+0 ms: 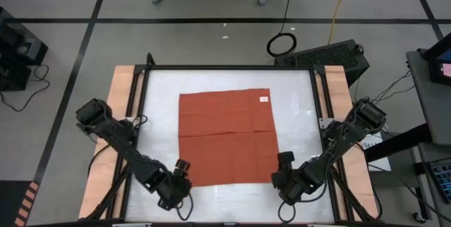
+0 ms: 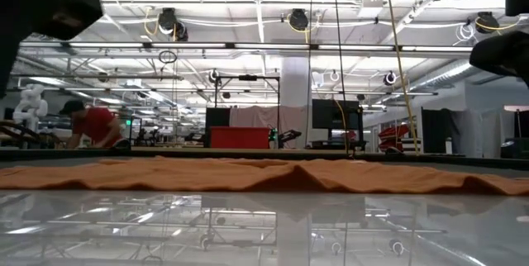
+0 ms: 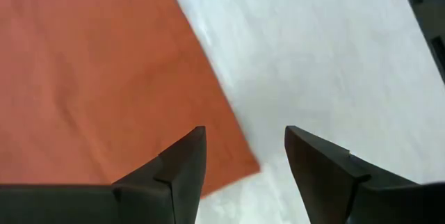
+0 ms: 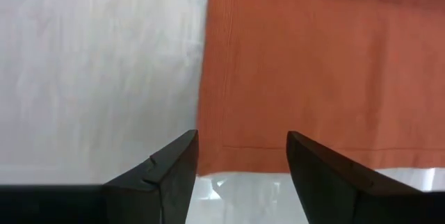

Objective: Roll towel into tight, uniform cylinder
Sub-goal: Fold the kitchen towel

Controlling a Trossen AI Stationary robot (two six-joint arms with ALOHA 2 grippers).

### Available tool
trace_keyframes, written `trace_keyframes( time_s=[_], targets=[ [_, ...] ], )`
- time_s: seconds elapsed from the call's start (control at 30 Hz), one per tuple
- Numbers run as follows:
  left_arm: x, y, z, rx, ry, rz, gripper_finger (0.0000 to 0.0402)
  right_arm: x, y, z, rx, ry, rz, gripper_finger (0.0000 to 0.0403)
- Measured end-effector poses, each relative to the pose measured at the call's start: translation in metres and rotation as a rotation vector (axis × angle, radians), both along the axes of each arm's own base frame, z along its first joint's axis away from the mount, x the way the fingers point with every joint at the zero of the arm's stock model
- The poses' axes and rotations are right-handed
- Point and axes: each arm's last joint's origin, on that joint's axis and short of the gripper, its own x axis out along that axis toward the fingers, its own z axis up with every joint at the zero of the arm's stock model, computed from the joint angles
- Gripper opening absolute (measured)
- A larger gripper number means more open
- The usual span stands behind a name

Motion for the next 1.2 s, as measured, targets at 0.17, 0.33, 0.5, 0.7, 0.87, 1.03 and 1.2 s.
trace_keyframes(
  time_s=[0.17, 0.33, 0.5, 0.7, 0.87, 1.03, 1.2],
  targets=[
    [-0.011, 0.0, -0.025, 0.042, 0.062, 0.065, 0.0203, -0.002, -0.003, -0.007, 0.003, -0.006, -0.003, 0.0185],
    [-0.009, -0.005, -0.044, 0.089, 0.08, 0.078, 0.0203, -0.002, -0.004, -0.009, -0.015, -0.02, -0.007, 0.0166],
    [-0.007, -0.006, -0.058, 0.122, 0.103, 0.115, 0.0202, -0.001, -0.005, -0.009, -0.021, -0.028, -0.012, 0.0152],
    [-0.007, -0.006, -0.059, 0.13, 0.095, 0.129, 0.016, 0.0, -0.006, -0.01, -0.018, -0.023, -0.017, 0.0141],
    [-0.007, -0.007, -0.06, 0.128, 0.101, 0.125, 0.0096, 0.0, -0.006, -0.009, 0.008, 0.002, -0.027, 0.0141],
    [-0.007, -0.006, -0.061, 0.141, 0.095, 0.119, 0.0041, -0.001, -0.007, -0.001, 0.059, -0.01, -0.051, 0.0141],
    [-0.007, -0.004, -0.062, 0.167, 0.087, 0.11, 0.0008, -0.006, -0.003, 0.004, 0.08, -0.024, -0.04, 0.0141]
  ],
)
